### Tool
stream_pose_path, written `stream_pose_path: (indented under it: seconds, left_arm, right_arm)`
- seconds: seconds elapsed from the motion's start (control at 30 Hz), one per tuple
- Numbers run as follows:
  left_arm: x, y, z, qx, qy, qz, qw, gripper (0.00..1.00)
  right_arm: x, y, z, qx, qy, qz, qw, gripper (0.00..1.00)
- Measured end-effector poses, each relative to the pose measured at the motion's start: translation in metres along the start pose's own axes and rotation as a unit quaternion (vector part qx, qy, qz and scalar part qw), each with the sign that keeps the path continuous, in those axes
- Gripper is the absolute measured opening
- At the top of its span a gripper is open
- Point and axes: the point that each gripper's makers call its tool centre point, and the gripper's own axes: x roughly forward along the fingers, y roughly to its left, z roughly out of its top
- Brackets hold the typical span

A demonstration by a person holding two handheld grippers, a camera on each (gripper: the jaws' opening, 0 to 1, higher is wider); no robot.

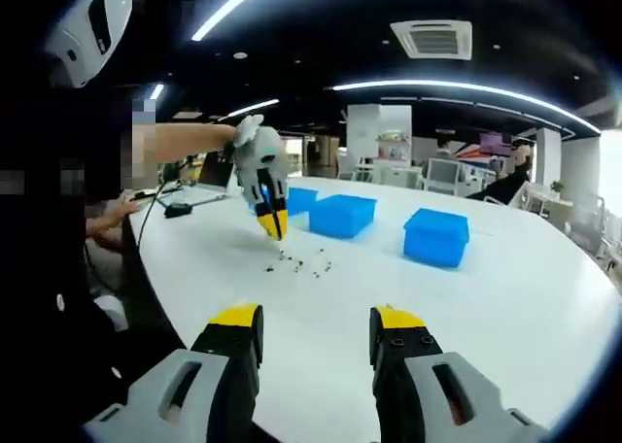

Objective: Pick up the resistors one by one and place each resistor into its matching bin, sorting the parts by color and model until every resistor is separated into the correct bin for its type

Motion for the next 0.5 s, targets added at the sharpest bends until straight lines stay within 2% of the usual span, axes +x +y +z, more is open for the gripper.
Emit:
stream_pose_path:
  seconds: [0.03, 0.07, 0.13, 0.2, 0.23, 0.3, 0.33, 0.37, 0.4, 0.43, 0.47, 0.5]
  left_arm:
    - [-0.011, 0.002, 0.011, -0.022, -0.050, 0.033, 0.9979, 0.05]
    - [-0.019, 0.004, 0.018, -0.046, -0.088, 0.062, 0.9931, 0.05]
    - [-0.034, 0.005, 0.027, -0.108, -0.151, 0.112, 0.9762, 0.05]
    - [-0.046, 0.005, 0.034, -0.165, -0.213, 0.163, 0.9493, 0.05]
    - [-0.052, 0.007, 0.033, -0.182, -0.232, 0.197, 0.9348, 0.05]
    - [-0.061, 0.003, 0.030, -0.196, -0.253, 0.255, 0.9124, 0.05]
    - [-0.066, -0.001, 0.032, -0.204, -0.277, 0.275, 0.8978, 0.05]
    - [-0.071, -0.005, 0.034, -0.226, -0.301, 0.290, 0.8799, 0.05]
    - [-0.075, -0.009, 0.037, -0.234, -0.322, 0.299, 0.8672, 0.05]
    - [-0.084, -0.012, 0.040, -0.261, -0.365, 0.319, 0.8347, 0.05]
    - [-0.087, -0.013, 0.039, -0.270, -0.375, 0.335, 0.8216, 0.05]
    - [-0.091, -0.014, 0.035, -0.271, -0.377, 0.366, 0.8070, 0.05]
  right_arm:
    - [0.001, 0.001, 0.002, -0.002, -0.001, 0.003, 1.0000, 0.45]
    - [0.002, 0.003, 0.004, -0.003, -0.003, 0.005, 1.0000, 0.45]
    - [0.002, 0.004, 0.008, -0.006, -0.009, 0.006, 0.9999, 0.45]
    - [0.003, 0.004, 0.012, -0.006, -0.016, 0.006, 0.9998, 0.45]
    - [0.003, 0.003, 0.015, -0.006, -0.022, 0.004, 0.9997, 0.45]
    - [0.004, 0.003, 0.019, -0.005, -0.027, 0.001, 0.9996, 0.45]
    - [0.004, 0.003, 0.020, -0.007, -0.029, 0.000, 0.9996, 0.45]
    - [0.005, 0.003, 0.021, -0.008, -0.029, -0.001, 0.9995, 0.45]
    - [0.005, 0.003, 0.021, -0.009, -0.030, -0.001, 0.9995, 0.45]
    - [0.005, 0.004, 0.022, -0.010, -0.030, 0.000, 0.9995, 0.45]
    - [0.005, 0.004, 0.023, -0.011, -0.030, 0.000, 0.9995, 0.45]
    - [0.005, 0.005, 0.024, -0.014, -0.031, -0.001, 0.9994, 0.45]
